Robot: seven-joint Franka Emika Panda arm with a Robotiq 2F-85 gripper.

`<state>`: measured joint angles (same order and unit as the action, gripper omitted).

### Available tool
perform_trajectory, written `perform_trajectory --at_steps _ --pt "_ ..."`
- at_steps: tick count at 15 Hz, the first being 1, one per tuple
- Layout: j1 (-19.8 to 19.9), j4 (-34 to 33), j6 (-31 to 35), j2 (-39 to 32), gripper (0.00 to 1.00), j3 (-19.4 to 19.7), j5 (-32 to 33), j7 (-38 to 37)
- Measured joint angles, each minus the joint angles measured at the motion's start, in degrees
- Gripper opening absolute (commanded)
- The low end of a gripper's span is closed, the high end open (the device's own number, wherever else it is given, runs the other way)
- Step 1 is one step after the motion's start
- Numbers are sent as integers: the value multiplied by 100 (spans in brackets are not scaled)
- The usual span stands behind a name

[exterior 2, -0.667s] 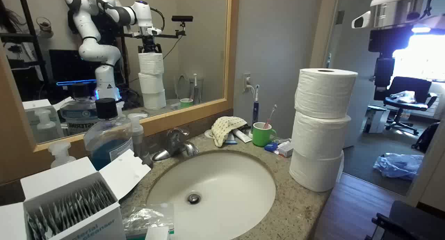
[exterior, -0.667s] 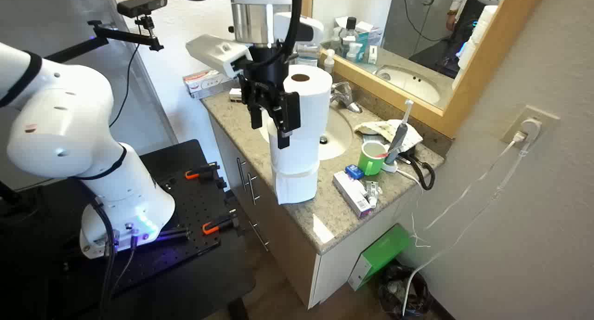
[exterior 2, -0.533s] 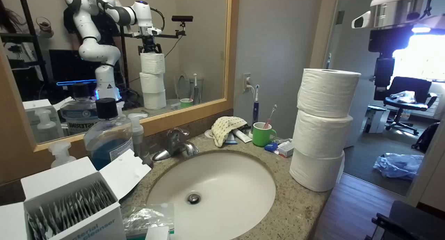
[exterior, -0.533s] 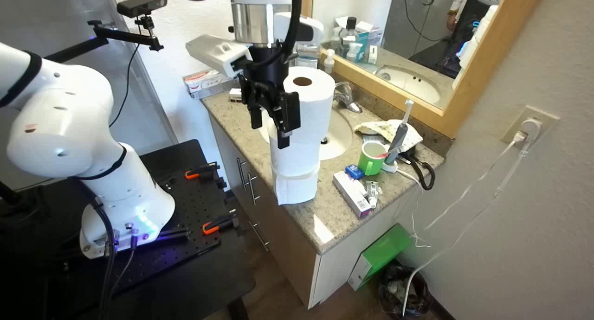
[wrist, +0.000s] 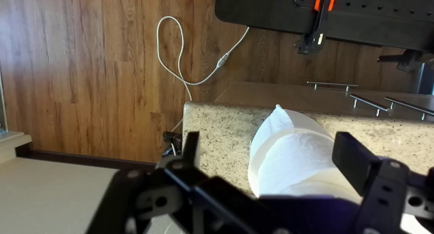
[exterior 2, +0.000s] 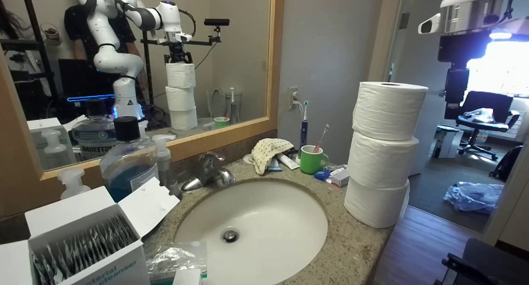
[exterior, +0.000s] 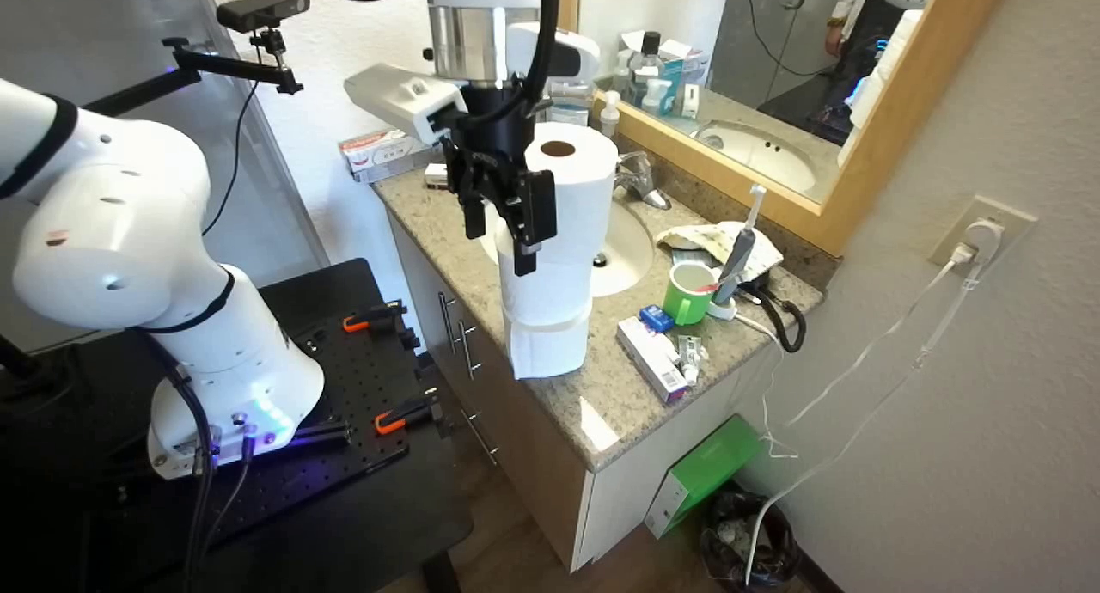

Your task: Unassemble the stacked up rolls of tissue

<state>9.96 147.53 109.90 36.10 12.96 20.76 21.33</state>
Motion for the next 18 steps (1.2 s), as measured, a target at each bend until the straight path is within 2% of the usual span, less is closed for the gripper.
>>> perform_trajectory --at_steps 7,9,13,15,18 --pt "35 -3 -7 113 100 7 31 -41" --pt "178 -9 -148 471 100 34 103 -37" --pt "387 -250 -776 1616 100 128 133 -19" --pt "298 -518 -993 2048 100 120 120 -11" --pt "-225 -1139 -1114 2179 100 15 -65 -18"
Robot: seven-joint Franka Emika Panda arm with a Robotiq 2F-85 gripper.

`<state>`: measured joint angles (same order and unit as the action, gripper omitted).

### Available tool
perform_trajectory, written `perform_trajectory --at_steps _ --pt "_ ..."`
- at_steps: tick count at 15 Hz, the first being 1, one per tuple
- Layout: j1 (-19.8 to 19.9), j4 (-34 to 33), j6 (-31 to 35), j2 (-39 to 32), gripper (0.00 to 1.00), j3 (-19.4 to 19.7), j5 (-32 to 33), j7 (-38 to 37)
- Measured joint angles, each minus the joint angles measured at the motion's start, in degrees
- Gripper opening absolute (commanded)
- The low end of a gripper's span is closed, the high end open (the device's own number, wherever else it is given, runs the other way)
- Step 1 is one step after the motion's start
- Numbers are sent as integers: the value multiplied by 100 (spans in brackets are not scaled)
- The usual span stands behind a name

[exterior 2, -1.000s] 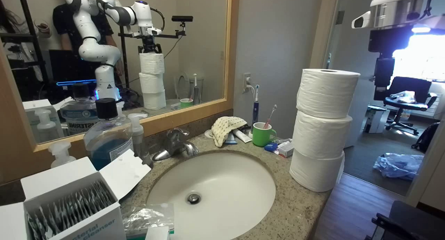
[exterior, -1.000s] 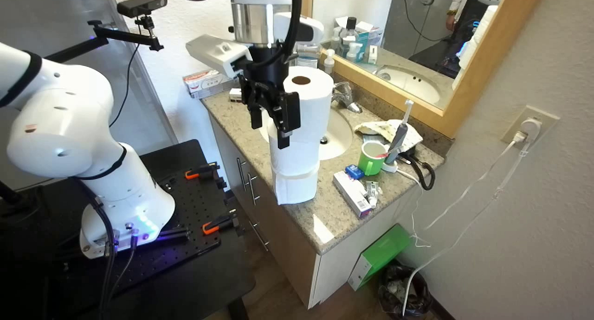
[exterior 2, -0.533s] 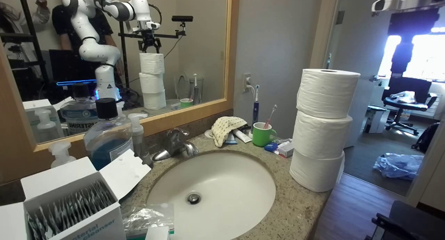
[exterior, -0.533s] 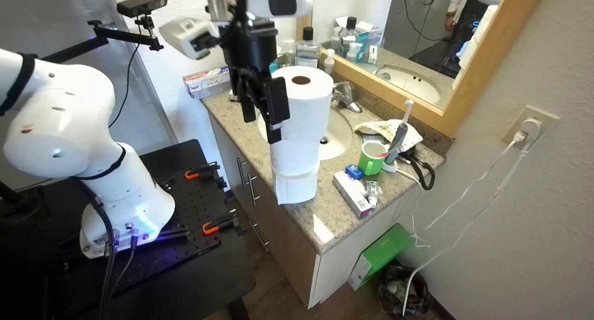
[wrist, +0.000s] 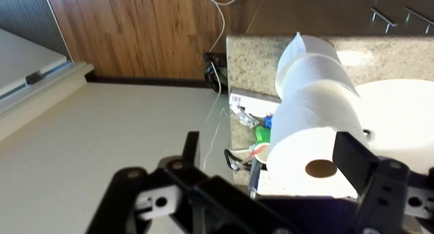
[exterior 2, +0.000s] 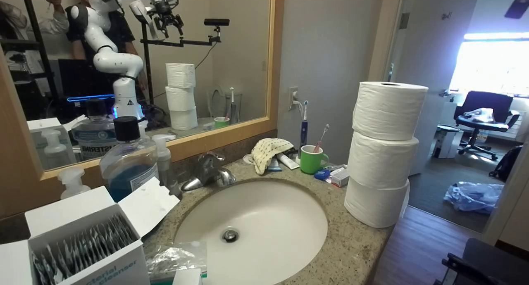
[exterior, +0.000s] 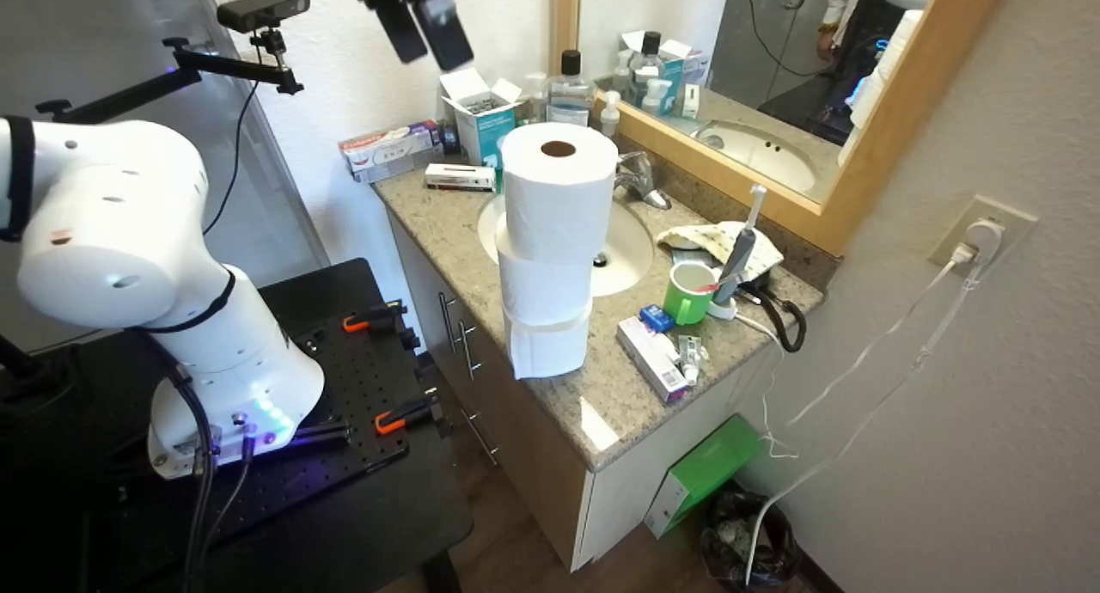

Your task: Unassemble the stacked up rolls of tissue

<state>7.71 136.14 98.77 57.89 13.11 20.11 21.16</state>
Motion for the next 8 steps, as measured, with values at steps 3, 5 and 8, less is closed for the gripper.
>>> perform_trajectory --at_steps 3,5,8 --pt "-609 -752 -16 -373 100 -109 -216 -11" --pt "-904 -1259 -16 -774 100 -141 -314 -7" --pt "-1181 -1949 -16 -1467 100 -120 -551 9"
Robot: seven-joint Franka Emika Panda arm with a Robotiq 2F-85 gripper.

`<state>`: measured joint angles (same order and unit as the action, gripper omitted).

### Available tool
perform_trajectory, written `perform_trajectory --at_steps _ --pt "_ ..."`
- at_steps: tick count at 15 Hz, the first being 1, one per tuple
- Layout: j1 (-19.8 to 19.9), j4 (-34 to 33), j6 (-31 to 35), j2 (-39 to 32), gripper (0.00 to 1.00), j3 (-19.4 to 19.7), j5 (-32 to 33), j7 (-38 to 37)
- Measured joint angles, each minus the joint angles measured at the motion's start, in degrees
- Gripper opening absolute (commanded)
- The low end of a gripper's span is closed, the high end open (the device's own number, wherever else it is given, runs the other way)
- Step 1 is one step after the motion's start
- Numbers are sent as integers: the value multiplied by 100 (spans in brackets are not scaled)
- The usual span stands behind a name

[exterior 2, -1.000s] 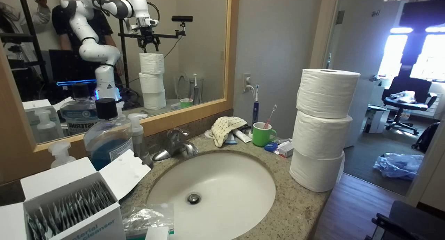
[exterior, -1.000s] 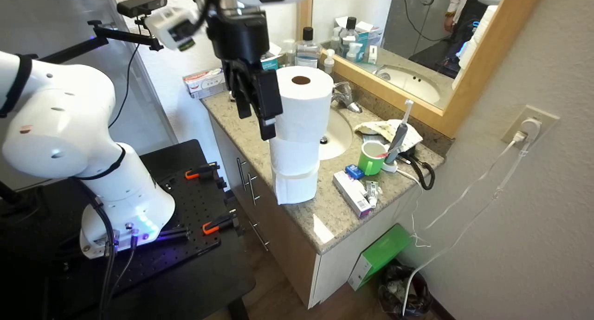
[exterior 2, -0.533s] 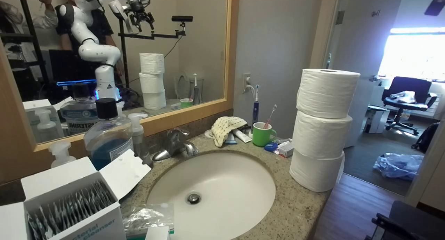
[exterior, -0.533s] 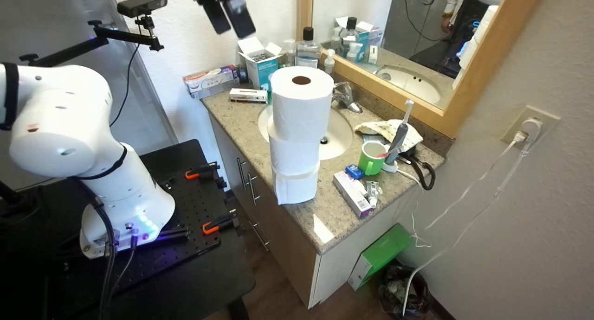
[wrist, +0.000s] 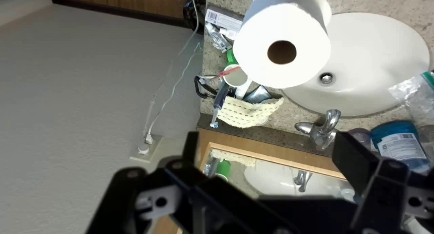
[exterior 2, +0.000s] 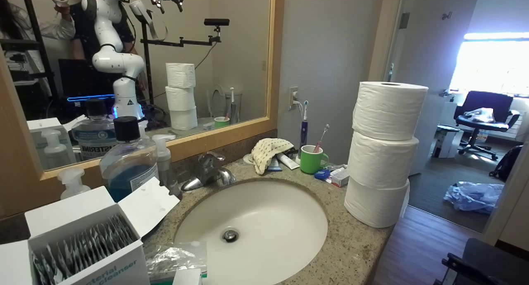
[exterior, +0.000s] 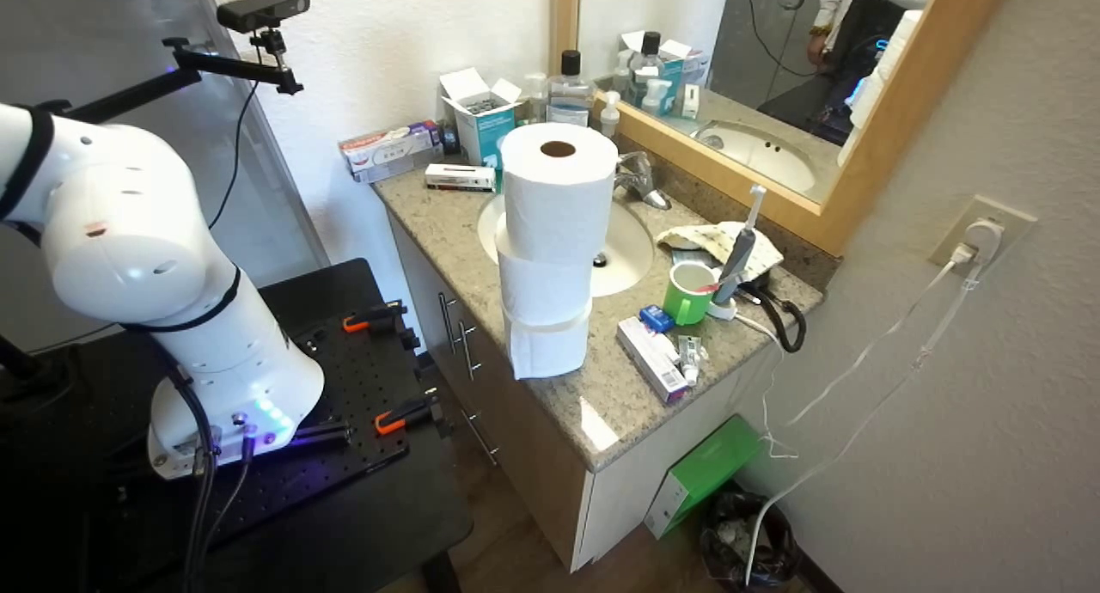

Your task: Unassemble the stacked up rolls of tissue

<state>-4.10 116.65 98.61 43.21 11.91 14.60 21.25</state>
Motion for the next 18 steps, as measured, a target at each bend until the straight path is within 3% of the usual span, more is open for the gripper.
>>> perform_trajectory --at_steps 5,10,18 --pt "-27 -781 -98 -1191 100 8 -268 1" --pt "180 -1477 -651 -2165 100 -1 -270 -6" --pt "439 -1507 -1107 -2381 100 -31 -269 -6"
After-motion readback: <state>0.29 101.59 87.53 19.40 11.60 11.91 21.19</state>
